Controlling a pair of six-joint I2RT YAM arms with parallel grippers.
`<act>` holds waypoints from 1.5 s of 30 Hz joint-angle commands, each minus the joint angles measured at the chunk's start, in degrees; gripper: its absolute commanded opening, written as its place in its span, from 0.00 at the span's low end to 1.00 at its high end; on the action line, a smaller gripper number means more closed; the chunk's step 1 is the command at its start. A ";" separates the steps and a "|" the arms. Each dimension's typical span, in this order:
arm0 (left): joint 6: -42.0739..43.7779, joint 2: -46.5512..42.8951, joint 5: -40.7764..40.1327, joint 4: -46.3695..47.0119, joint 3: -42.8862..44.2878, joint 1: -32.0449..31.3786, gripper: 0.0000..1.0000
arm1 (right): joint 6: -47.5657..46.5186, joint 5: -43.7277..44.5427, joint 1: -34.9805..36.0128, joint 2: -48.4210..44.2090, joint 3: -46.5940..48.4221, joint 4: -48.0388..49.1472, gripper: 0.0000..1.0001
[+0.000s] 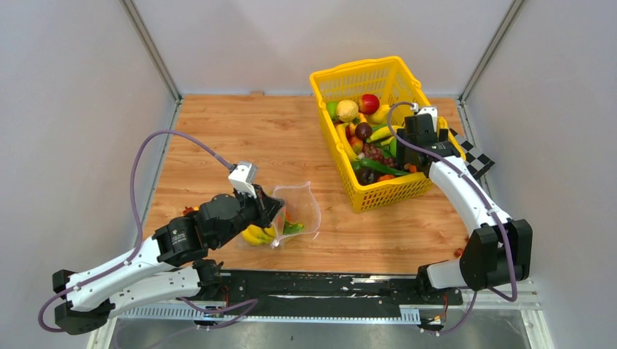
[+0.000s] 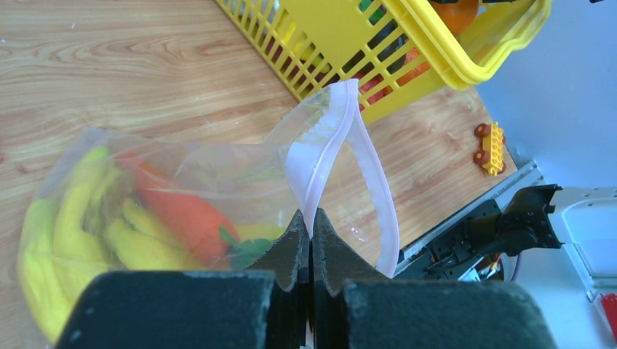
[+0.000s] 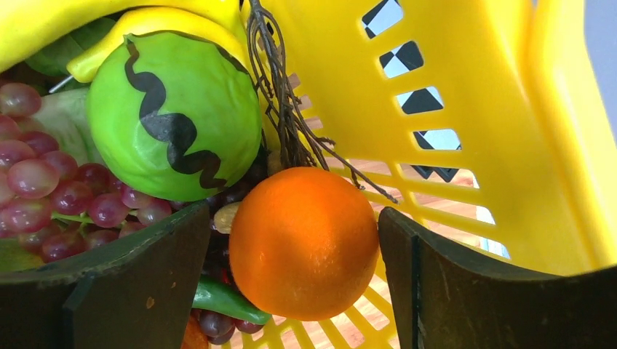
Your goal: Place the food in the zip-top bag and seal the zipper
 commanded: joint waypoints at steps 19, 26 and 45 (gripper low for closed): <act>0.58 2.59 1.18 3.10 0.41 0.04 0.00 | 2.16 -12.53 -0.35 -9.36 -3.52 -0.50 0.42; 0.68 3.56 1.29 3.28 0.51 0.05 0.00 | 4.17 -24.42 -0.34 -16.08 -6.94 5.23 0.42; 0.33 3.79 1.05 3.26 0.24 0.05 0.00 | 10.88 -50.25 -0.33 -23.12 -7.58 13.41 0.43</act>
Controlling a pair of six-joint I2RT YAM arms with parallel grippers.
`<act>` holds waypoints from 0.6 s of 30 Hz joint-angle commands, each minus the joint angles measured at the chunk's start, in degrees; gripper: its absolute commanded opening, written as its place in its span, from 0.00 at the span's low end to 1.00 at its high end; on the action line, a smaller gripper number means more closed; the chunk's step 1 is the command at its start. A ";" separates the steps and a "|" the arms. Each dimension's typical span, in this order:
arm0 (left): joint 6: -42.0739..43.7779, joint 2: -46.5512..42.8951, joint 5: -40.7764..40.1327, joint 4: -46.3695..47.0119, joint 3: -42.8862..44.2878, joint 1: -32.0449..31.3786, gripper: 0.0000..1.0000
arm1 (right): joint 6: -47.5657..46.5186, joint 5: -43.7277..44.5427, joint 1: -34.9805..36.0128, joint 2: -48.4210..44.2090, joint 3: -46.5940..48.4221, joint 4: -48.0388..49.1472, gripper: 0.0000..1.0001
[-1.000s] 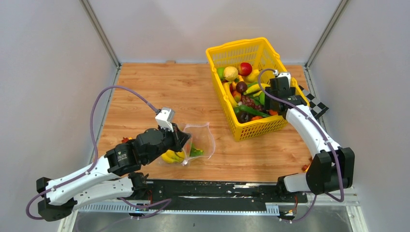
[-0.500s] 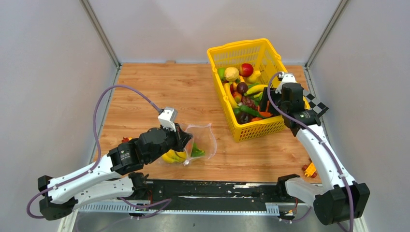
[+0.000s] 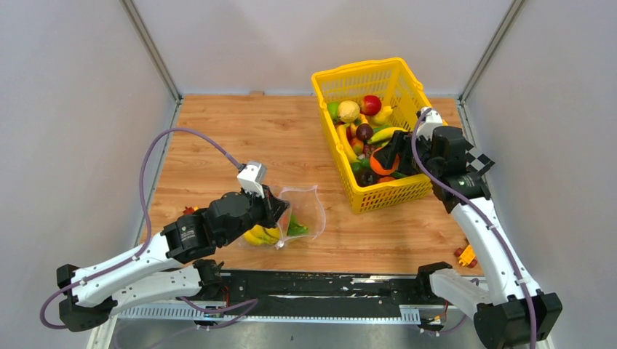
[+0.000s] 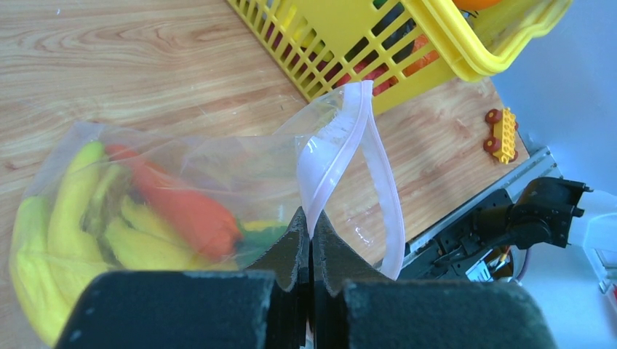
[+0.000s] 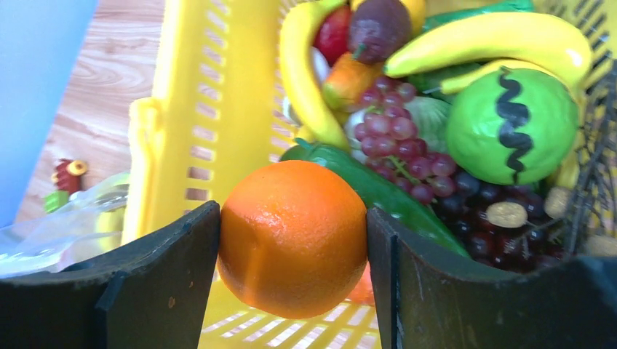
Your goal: Place the food in the zip-top bag and seal the zipper
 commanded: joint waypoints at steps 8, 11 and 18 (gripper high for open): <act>0.13 1.23 0.27 2.57 0.57 0.00 0.00 | 5.74 -24.35 0.02 -4.16 -0.58 13.11 0.43; 0.13 1.11 0.18 2.58 0.83 0.00 0.00 | 5.44 -26.98 1.03 -5.45 -0.74 14.78 0.43; 0.13 1.35 0.40 3.12 1.81 0.05 0.00 | 2.08 -32.24 9.46 -6.07 -0.93 16.87 0.42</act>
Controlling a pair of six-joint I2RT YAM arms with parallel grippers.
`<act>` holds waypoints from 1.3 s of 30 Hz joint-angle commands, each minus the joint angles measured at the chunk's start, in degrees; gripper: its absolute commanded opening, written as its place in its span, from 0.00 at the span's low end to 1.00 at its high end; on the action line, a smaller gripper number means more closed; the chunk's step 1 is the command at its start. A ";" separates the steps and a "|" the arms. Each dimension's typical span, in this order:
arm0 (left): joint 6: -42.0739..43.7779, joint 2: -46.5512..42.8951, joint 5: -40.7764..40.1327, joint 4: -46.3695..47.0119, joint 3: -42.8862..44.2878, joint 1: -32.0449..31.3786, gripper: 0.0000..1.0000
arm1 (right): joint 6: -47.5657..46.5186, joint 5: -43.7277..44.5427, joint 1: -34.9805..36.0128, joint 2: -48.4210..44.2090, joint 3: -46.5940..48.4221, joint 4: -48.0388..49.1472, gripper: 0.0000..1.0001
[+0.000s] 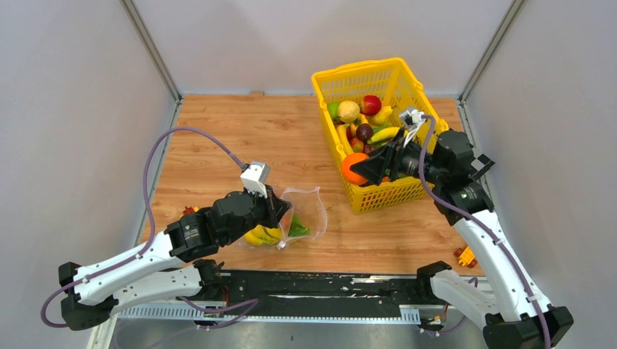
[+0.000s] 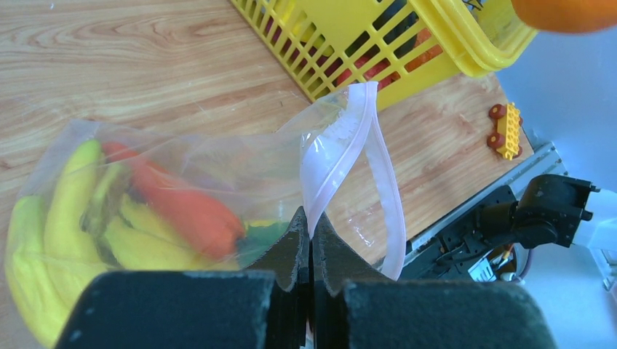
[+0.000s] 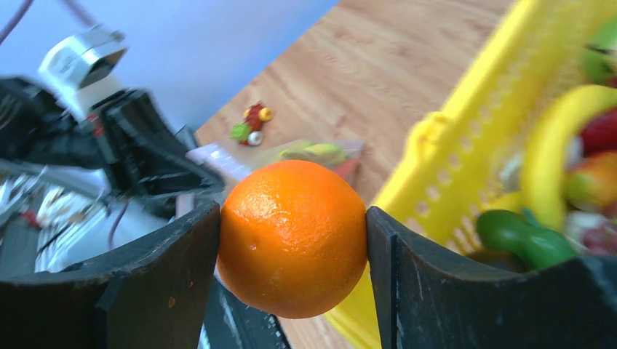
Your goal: Place the food in the zip-top bag and seal the zipper
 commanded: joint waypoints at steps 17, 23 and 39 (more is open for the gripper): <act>0.57 -0.34 1.19 2.95 2.51 0.00 0.00 | -9.34 5.31 26.30 7.83 -2.01 4.20 0.42; 1.00 -0.29 1.41 3.03 3.19 -0.01 0.00 | -11.20 7.49 29.86 12.35 -1.44 5.77 0.42; 0.59 -5.07 0.66 3.22 4.95 0.05 0.00 | -18.81 26.98 41.67 12.99 -5.37 23.41 0.54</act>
